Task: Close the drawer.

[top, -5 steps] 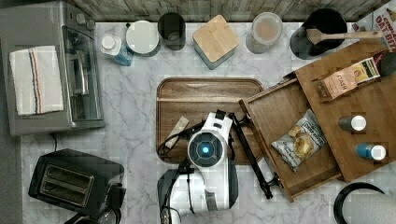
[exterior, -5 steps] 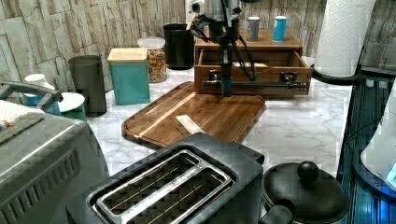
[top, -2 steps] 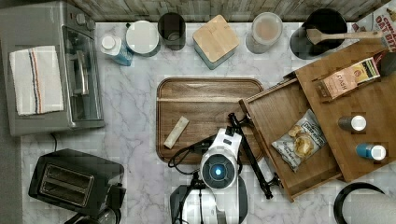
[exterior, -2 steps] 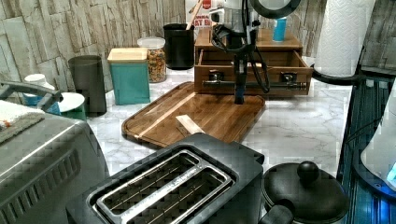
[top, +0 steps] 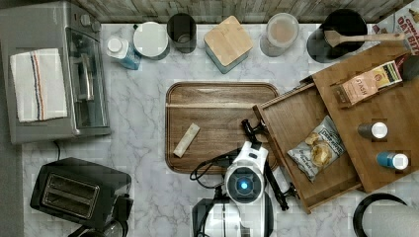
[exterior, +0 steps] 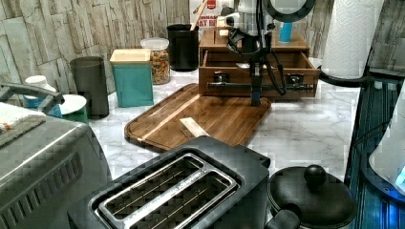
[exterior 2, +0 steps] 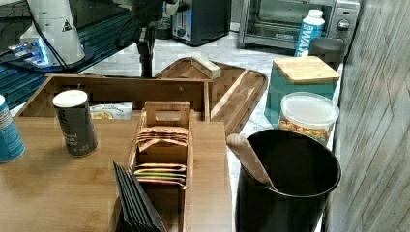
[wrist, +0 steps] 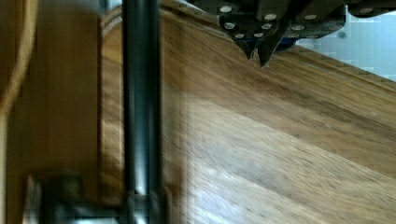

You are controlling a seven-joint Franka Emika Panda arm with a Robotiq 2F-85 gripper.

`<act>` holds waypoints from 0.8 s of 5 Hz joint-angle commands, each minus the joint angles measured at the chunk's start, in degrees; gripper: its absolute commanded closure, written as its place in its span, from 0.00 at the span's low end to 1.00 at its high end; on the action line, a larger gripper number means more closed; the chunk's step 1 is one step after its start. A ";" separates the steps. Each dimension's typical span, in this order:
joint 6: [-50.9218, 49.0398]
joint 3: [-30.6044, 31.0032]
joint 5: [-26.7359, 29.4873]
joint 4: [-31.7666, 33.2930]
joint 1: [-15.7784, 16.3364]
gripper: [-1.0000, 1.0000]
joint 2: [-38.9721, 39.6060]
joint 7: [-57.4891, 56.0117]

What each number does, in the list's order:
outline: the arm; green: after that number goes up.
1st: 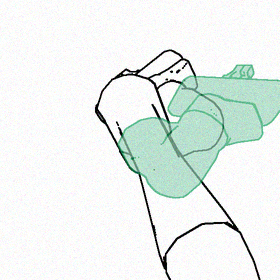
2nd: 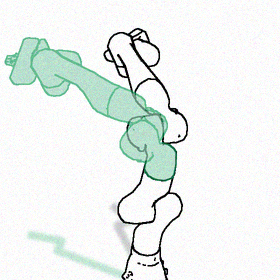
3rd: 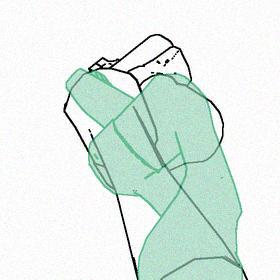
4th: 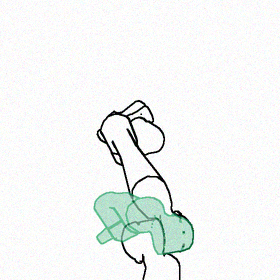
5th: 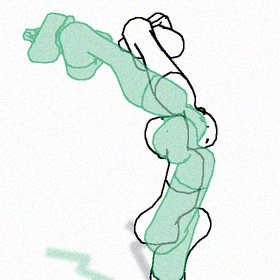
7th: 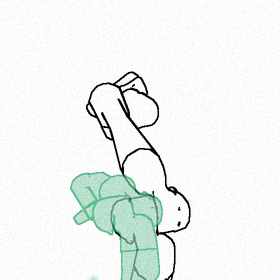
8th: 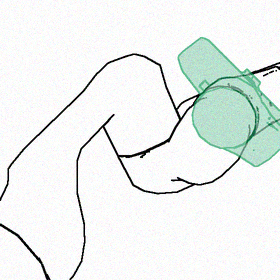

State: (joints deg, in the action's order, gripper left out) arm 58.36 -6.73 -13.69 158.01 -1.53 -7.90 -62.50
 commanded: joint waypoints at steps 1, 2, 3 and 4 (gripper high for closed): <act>-1.85 -6.37 -2.14 -5.08 -2.97 1.00 -0.73 -14.80; -0.90 -8.80 -0.37 -9.73 -2.05 1.00 2.61 -20.10; 2.91 -10.10 3.48 -12.68 -2.07 1.00 5.47 -25.41; 1.76 -10.55 6.28 -18.17 -3.12 1.00 8.02 -28.83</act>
State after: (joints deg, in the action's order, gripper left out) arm 59.09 -14.51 -8.38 153.87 -3.44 -1.86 -87.68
